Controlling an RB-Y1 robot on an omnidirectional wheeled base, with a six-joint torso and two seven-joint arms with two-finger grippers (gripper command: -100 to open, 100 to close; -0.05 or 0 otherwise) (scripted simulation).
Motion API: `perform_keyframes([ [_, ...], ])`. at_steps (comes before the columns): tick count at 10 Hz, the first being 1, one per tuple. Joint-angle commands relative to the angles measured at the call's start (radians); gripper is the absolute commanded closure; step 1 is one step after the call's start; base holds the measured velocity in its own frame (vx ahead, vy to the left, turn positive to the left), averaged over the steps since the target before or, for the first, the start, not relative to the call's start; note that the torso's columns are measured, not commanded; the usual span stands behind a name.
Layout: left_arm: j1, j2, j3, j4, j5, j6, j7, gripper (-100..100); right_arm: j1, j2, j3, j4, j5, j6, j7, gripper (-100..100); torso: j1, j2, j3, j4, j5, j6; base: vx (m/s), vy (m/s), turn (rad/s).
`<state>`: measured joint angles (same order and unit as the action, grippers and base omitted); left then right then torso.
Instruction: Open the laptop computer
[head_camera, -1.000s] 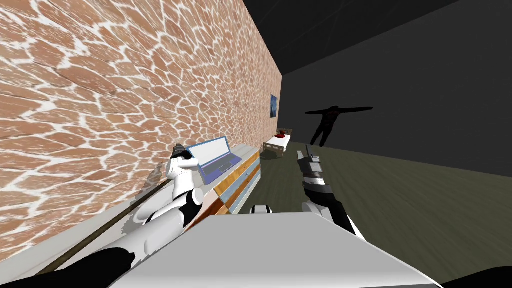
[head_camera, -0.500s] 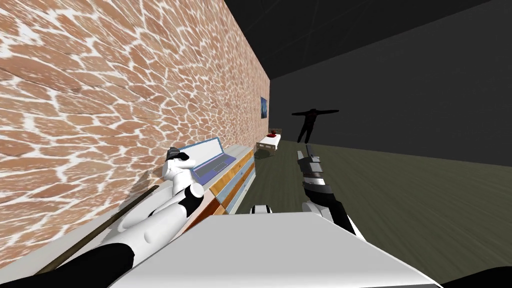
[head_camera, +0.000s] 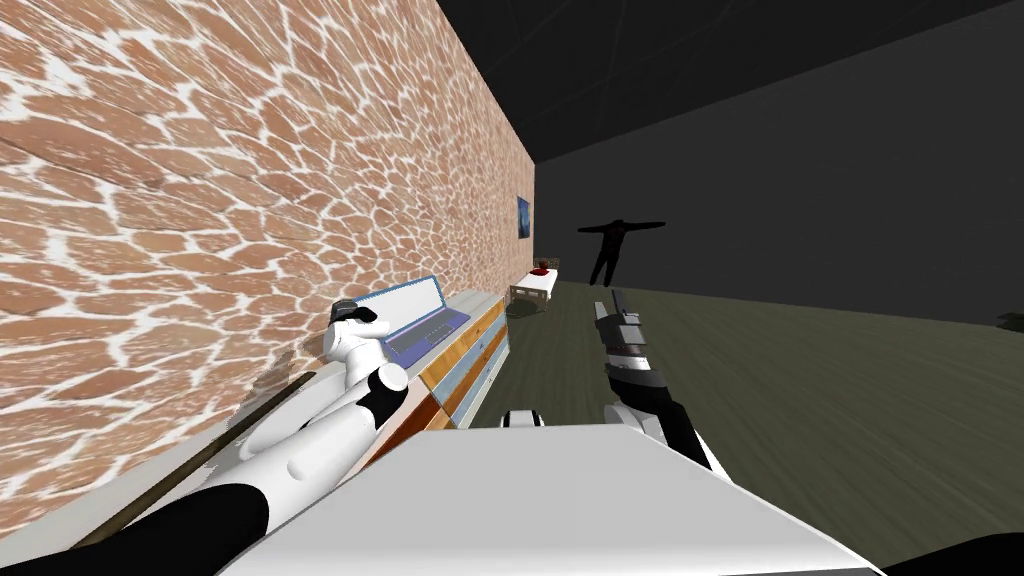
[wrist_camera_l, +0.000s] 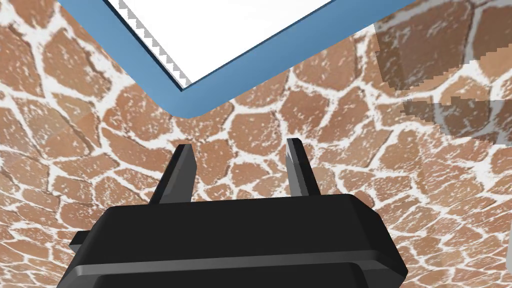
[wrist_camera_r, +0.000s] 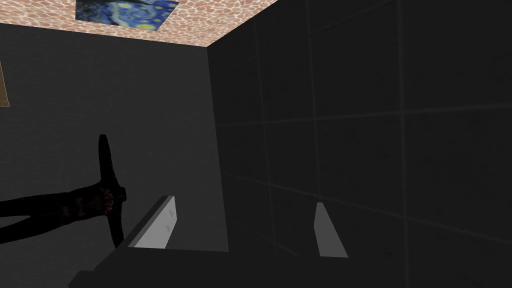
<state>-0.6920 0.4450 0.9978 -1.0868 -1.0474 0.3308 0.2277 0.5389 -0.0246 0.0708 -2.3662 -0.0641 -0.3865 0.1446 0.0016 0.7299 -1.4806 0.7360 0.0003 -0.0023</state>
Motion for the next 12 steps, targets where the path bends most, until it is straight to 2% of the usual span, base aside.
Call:
perform_keyframes([
  [1,0.059,-0.008,-0.073,-0.071,0.066,0.041,-0.024,100,0.000,0.000,0.000,0.000,0.000,0.000,0.000,0,-0.002,0.001,0.000,0.000,0.000,0.003,0.184,-0.035,0.377],
  [3,0.059,-0.008,-0.119,-0.098,0.119,0.041,-0.024,100,0.000,0.000,0.000,0.000,0.000,0.000,0.000,0,-0.002,0.007,0.004,0.002,-0.001,0.003,0.116,-0.014,0.161],
  [4,0.099,-0.012,-0.156,-0.144,0.157,0.067,-0.039,100,-0.001,0.000,0.000,0.000,0.000,0.000,0.000,0,-0.001,0.013,0.008,0.003,0.000,0.004,0.107,0.014,0.341],
  [5,0.099,-0.012,-0.186,-0.161,0.188,0.067,-0.039,100,0.000,0.000,0.000,0.000,0.000,0.000,0.000,0,0.001,0.011,0.007,0.003,0.000,0.000,0.106,-0.009,0.302],
  [6,0.099,-0.012,-0.198,-0.161,0.196,0.067,-0.039,100,0.000,0.000,0.000,0.000,0.000,0.000,0.000,0,-0.001,0.010,0.006,0.003,0.000,0.003,0.044,-0.017,0.023],
  [7,0.139,-0.017,-0.235,-0.196,0.231,0.093,-0.054,100,-0.001,0.000,0.000,0.000,0.000,0.000,0.000,0,-0.003,0.010,0.006,0.003,-0.001,0.004,0.107,-0.018,0.410],
  [8,0.139,-0.017,-0.263,-0.222,0.257,0.093,-0.054,100,0.000,0.000,0.000,0.000,0.000,0.000,0.000,0,-0.002,0.007,0.004,0.002,0.000,0.000,0.112,-0.045,0.253],
  [9,0.139,-0.017,-0.276,-0.223,0.273,0.093,-0.054,100,0.000,0.000,0.000,0.000,0.000,0.000,0.000,0,-0.003,0.006,0.003,0.001,-0.001,0.004,0.055,-0.025,-0.017],
  [10,0.178,-0.022,-0.314,-0.265,0.316,0.119,-0.069,100,-0.001,0.000,0.000,0.000,0.000,0.000,0.000,0,-0.002,0.009,0.005,0.002,-0.001,0.004,0.122,-0.018,0.310],
  [11,0.178,-0.022,-0.345,-0.286,0.350,0.119,-0.069,100,0.000,0.000,0.000,0.000,0.000,0.000,0.000,0,-0.001,0.006,0.004,0.002,0.000,0.001,0.120,-0.030,0.329],
  [12,0.178,-0.022,-0.355,-0.286,0.351,0.119,-0.069,100,0.000,0.000,0.000,0.000,0.000,0.000,0.000,0,-0.001,0.007,0.004,0.001,0.000,0.002,0.053,-0.024,0.055],
])
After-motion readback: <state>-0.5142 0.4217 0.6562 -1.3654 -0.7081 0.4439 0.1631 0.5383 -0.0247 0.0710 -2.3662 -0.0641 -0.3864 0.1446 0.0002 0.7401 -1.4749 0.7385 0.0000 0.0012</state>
